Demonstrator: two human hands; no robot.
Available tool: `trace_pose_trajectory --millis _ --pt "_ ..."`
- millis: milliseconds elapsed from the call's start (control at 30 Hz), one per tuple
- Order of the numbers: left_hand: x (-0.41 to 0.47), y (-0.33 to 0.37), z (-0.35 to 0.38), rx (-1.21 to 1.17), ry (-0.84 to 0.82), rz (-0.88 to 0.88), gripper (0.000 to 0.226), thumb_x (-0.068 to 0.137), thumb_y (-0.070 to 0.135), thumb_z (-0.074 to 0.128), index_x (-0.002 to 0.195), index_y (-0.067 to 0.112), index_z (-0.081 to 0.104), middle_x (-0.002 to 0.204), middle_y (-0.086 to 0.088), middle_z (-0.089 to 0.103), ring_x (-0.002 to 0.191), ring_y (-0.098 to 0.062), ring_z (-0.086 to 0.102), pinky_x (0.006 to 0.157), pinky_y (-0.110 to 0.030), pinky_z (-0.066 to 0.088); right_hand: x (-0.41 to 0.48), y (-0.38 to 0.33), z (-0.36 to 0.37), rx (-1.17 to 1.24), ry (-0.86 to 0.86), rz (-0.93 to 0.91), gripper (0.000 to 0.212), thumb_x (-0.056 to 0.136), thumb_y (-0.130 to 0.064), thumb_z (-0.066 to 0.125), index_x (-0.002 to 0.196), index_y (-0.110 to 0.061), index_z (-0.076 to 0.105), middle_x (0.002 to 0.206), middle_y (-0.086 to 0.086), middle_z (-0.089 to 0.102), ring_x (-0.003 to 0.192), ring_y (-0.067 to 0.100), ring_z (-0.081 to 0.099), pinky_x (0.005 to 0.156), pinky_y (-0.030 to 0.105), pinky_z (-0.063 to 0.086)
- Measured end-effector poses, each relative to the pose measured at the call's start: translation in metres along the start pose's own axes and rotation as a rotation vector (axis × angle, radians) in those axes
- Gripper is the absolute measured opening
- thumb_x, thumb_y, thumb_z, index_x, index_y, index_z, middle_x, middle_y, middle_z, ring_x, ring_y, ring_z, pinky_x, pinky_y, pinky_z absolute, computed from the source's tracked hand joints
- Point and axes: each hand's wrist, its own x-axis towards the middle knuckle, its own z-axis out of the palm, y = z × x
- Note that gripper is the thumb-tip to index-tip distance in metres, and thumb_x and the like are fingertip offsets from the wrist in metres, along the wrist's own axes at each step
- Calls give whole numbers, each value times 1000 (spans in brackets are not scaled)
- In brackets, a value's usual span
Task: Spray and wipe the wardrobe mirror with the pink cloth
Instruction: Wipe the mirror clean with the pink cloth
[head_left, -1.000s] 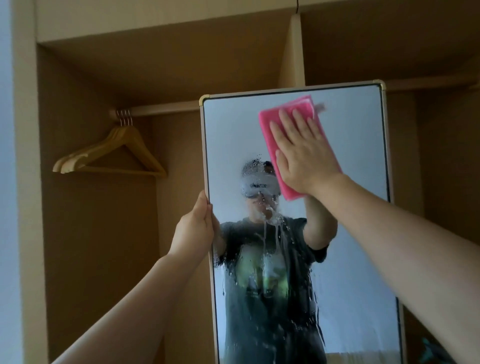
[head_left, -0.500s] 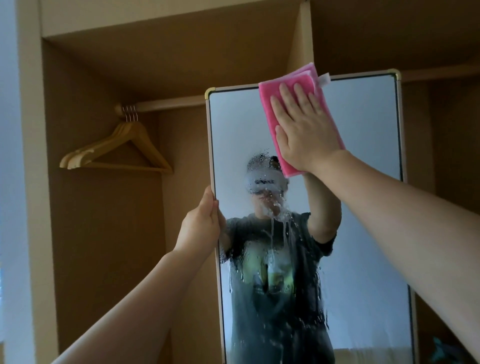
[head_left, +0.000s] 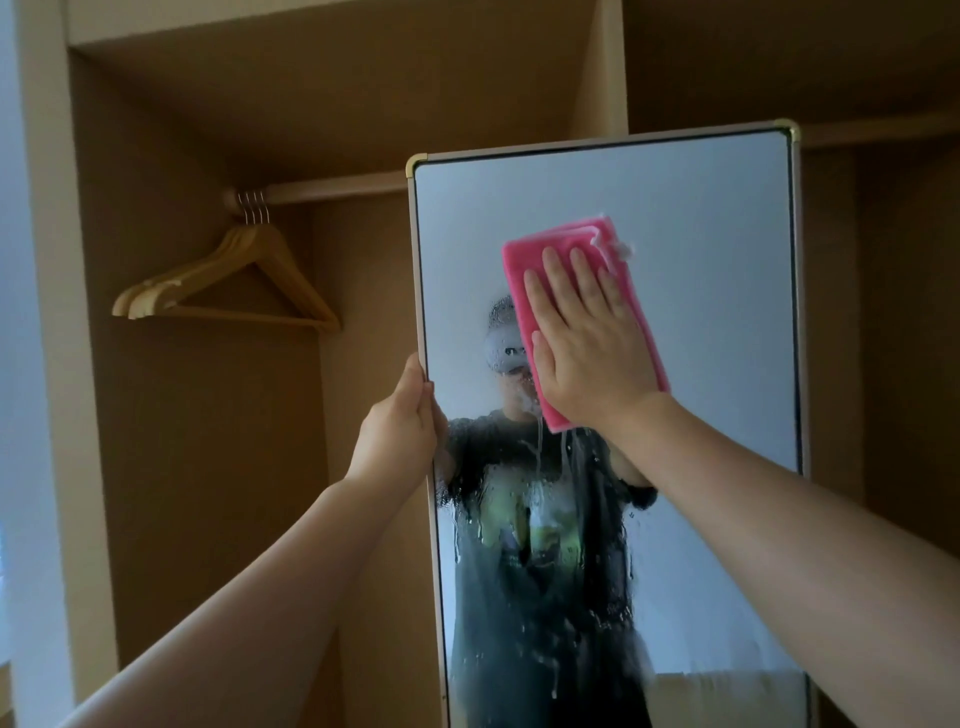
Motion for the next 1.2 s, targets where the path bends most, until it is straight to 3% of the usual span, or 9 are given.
trace_pose_trajectory --millis 267,667,867,1033,1200 --pt "3 -4 2 23 -1 -18 36 103 29 28 138 25 36 74 0 67 67 -16 64 62 -31 50 -50 -30 17 35 -8 27 59 100 -34 21 152 -6 20 158 20 16 148 38 7 121 49 6" --pt "3 -6 2 3 -20 -10 32 103 29 26 132 24 38 72 0 68 67 -21 66 65 -35 53 -88 -53 30 62 -30 8 61 99 -35 24 152 -7 14 158 18 10 148 38 5 121 50 7" --pt "3 -4 0 -16 -31 -43 35 103 28 27 137 27 35 67 3 65 58 -11 60 49 -14 41 -81 -50 27 68 -63 -7 61 98 -35 22 152 -8 14 159 18 12 147 40 7 120 53 10" --pt "3 -4 0 -104 -56 -65 27 103 29 27 126 29 40 73 -5 69 63 -22 65 54 -27 48 -71 -47 26 52 -93 -29 61 99 -35 21 153 -8 14 159 18 12 148 39 5 120 53 9" --pt "5 -5 1 -115 -50 -68 26 103 29 27 125 30 42 75 -8 69 58 -13 62 51 -22 45 -59 -43 26 45 -99 -66 61 100 -37 16 153 -8 11 160 17 10 148 38 3 120 53 10"
